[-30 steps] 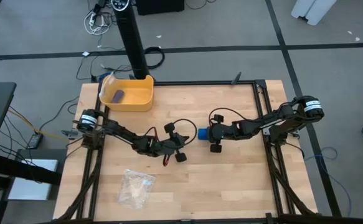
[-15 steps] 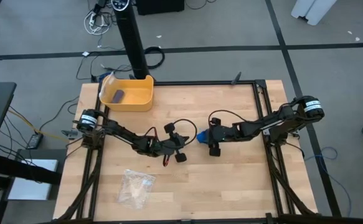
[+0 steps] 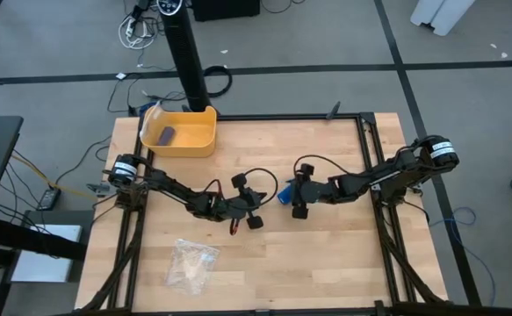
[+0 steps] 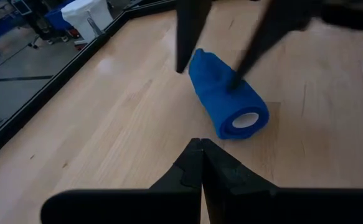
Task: Roll bandage
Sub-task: Roll the blue bandage, then open the transparent zip bag
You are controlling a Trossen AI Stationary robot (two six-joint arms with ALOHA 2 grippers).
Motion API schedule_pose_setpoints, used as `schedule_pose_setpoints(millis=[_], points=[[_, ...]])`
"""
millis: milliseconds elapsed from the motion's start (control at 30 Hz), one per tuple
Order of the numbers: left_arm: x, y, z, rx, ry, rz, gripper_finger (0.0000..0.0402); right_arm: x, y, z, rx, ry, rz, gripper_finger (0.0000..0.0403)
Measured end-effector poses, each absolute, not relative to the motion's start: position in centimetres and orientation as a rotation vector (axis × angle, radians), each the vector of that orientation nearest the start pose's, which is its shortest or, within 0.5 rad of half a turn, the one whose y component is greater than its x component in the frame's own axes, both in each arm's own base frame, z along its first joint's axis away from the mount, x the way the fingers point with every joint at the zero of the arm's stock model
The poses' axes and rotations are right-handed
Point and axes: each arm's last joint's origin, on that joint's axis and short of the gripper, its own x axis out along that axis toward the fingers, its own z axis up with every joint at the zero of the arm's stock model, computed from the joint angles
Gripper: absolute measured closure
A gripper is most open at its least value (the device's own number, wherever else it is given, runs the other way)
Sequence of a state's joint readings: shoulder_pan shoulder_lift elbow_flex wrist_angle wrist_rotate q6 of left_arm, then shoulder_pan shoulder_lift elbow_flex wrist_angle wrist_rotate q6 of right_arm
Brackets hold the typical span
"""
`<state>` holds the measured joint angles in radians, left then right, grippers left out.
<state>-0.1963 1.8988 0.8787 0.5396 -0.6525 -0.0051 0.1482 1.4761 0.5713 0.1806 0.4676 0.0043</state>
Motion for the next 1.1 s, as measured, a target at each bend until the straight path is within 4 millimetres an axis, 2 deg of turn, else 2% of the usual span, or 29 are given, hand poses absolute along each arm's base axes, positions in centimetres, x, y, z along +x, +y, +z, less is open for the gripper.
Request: schedule_pose_setpoints(millis=[100,300,400,500,600,800,867,1000,1100], points=[[36.1,-5.4,13.4,0.197,0.440,0.457,0.0395,26.0,2.4,14.4,-0.216,0.725,-0.369,0.0221],[36.1,-5.7,13.5,0.206,0.435,0.452,0.0399,25.0,2.5,13.2,-0.165,0.720,-0.373,0.0310],[36.0,-6.1,13.7,0.243,0.431,0.436,0.0399,25.1,2.8,13.3,-0.185,0.696,-0.352,0.0329],[35.7,-6.7,14.7,0.274,0.422,0.411,0.0400,25.3,3.2,14.0,-0.185,0.653,-0.342,0.0323],[34.9,-7.6,16.5,0.290,0.424,0.365,0.0400,25.9,3.7,15.2,-0.173,0.602,-0.331,0.0300],[30.8,-10.2,20.8,0.207,0.515,0.174,0.0401,26.8,5.4,17.9,-0.153,0.504,-0.279,0.0246],[28.9,-11.1,21.9,0.117,0.576,0.077,0.0401,27.0,6.0,18.6,-0.149,0.483,-0.261,0.0232],[25.5,-13.1,24.0,-0.181,0.677,-0.133,0.0401,27.3,7.1,19.5,-0.140,0.448,-0.226,0.0218],[23.1,-14.4,24.5,-0.371,0.769,-0.127,0.0401,27.2,7.8,19.8,-0.111,0.434,-0.208,0.0217]])
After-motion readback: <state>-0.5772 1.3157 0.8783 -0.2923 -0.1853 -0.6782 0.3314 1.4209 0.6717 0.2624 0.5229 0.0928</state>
